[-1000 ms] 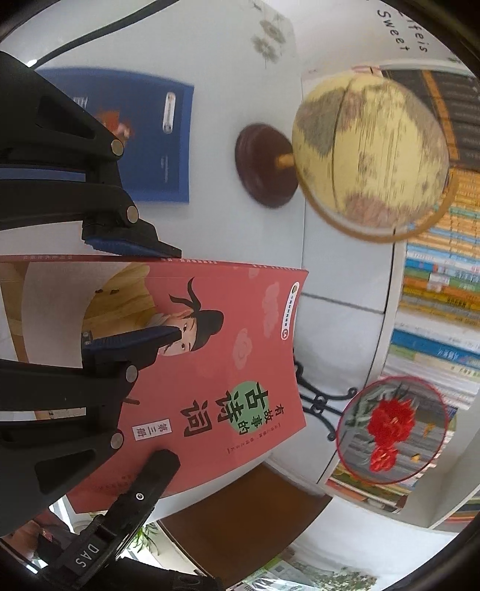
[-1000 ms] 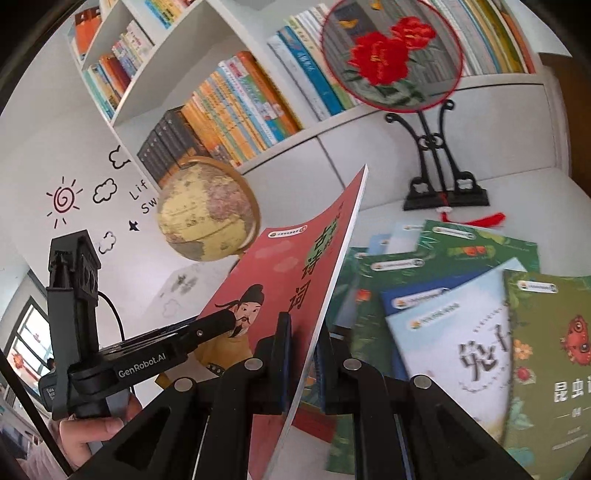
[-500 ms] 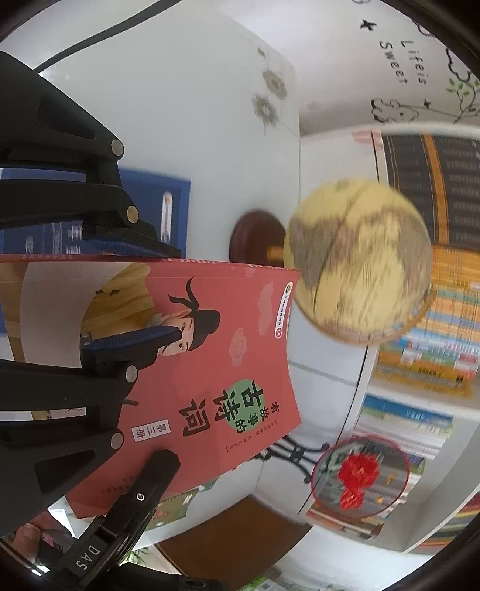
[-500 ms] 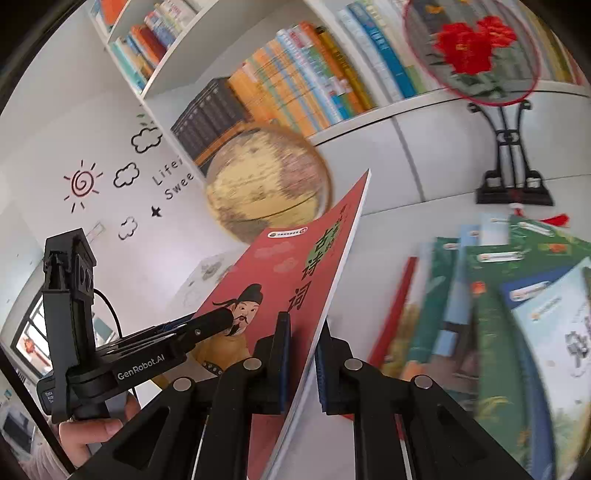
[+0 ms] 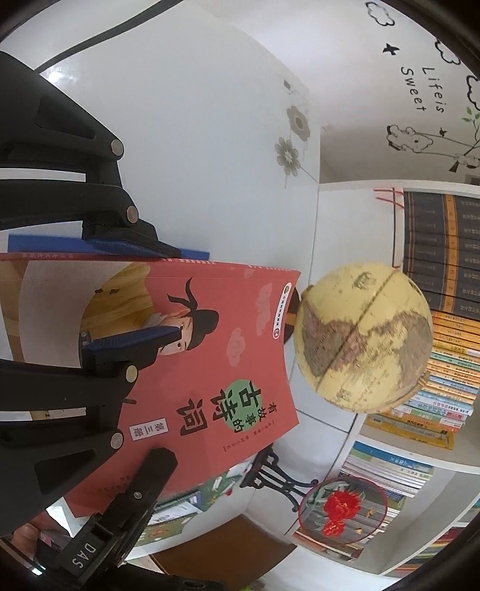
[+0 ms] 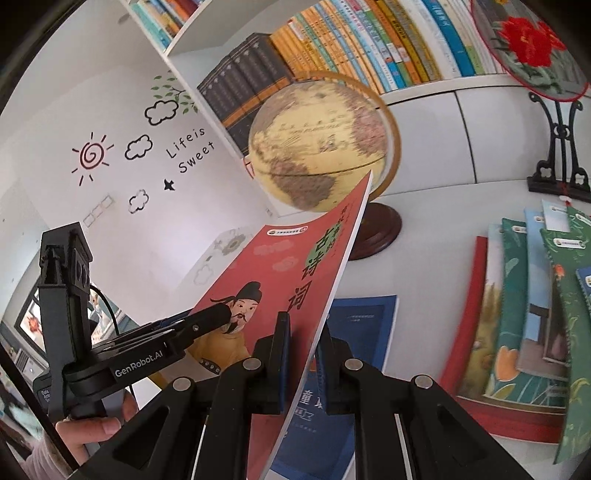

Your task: Organize books

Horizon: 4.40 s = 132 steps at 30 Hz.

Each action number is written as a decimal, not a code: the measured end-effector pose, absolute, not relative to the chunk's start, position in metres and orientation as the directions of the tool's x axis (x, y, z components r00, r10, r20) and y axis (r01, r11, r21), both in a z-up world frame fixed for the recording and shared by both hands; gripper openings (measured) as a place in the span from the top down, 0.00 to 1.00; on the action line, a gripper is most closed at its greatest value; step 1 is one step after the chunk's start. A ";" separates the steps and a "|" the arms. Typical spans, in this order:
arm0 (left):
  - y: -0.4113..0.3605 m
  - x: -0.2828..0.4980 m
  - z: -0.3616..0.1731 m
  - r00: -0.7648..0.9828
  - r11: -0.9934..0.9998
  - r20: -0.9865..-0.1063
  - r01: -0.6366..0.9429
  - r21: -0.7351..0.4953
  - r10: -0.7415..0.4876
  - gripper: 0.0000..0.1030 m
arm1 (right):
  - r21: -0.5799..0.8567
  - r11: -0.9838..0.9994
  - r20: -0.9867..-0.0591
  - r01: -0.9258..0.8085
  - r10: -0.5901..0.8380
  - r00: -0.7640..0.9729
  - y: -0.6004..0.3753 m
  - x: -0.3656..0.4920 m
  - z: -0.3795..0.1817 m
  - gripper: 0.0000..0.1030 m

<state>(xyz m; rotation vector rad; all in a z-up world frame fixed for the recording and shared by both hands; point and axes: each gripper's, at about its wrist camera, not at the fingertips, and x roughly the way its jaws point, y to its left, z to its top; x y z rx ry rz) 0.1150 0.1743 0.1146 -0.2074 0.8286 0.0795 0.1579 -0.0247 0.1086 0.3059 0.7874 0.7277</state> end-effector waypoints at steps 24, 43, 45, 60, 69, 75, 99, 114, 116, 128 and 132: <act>0.192 0.118 0.052 0.518 0.984 -0.855 -0.134 -0.114 -0.029 0.69 | 0.512 0.775 -0.657 -0.371 0.631 0.413 0.007 0.143 0.051 0.87; 0.155 0.114 0.040 0.451 0.999 -0.891 -0.001 -0.049 -0.044 0.68 | 0.428 0.859 -0.757 -0.281 0.511 0.408 0.001 0.134 0.023 0.73; 0.154 0.114 0.040 0.445 0.999 -0.894 0.002 -0.049 -0.044 0.68 | 0.431 0.858 -0.755 -0.278 0.512 0.410 -0.003 0.134 0.024 0.60; 0.108 0.133 0.056 0.445 0.995 -0.891 -0.003 -0.105 -0.092 0.59 | 0.485 0.854 -0.695 -0.191 0.509 0.508 -0.085 0.134 0.053 0.47; 0.036 0.155 0.069 0.472 0.992 -0.872 0.056 -0.115 -0.128 0.59 | 0.454 0.881 -0.677 -0.136 0.440 0.590 -0.167 0.138 0.072 0.47; -0.019 0.168 0.088 0.553 0.991 -0.823 0.097 -0.089 -0.128 0.59 | 0.400 0.908 -0.666 -0.120 0.378 0.643 -0.220 0.142 0.083 0.47; -0.148 0.194 0.119 0.775 1.000 -0.632 0.006 0.012 0.003 0.59 | -0.063 0.984 -0.602 -0.167 0.096 0.793 -0.309 0.173 0.107 0.28; -0.169 0.197 0.102 0.727 0.993 -0.679 0.041 -0.108 -0.104 0.59 | 0.217 0.969 -0.605 -0.118 0.228 0.763 -0.346 0.169 0.092 0.14; -0.177 0.195 0.094 0.704 0.989 -0.697 0.058 -0.132 -0.135 0.59 | 0.289 0.957 -0.634 -0.032 0.216 0.743 -0.361 0.166 0.078 0.14; -0.217 0.187 0.061 0.598 0.972 -0.767 0.167 -0.165 -0.233 0.59 | 0.137 0.954 -0.815 0.267 -0.045 0.578 -0.400 0.169 0.029 0.14; -0.222 0.188 0.053 0.546 0.953 -0.783 0.217 -0.211 -0.297 0.59 | 0.202 0.942 -0.820 0.267 0.013 0.572 -0.416 0.171 0.016 0.10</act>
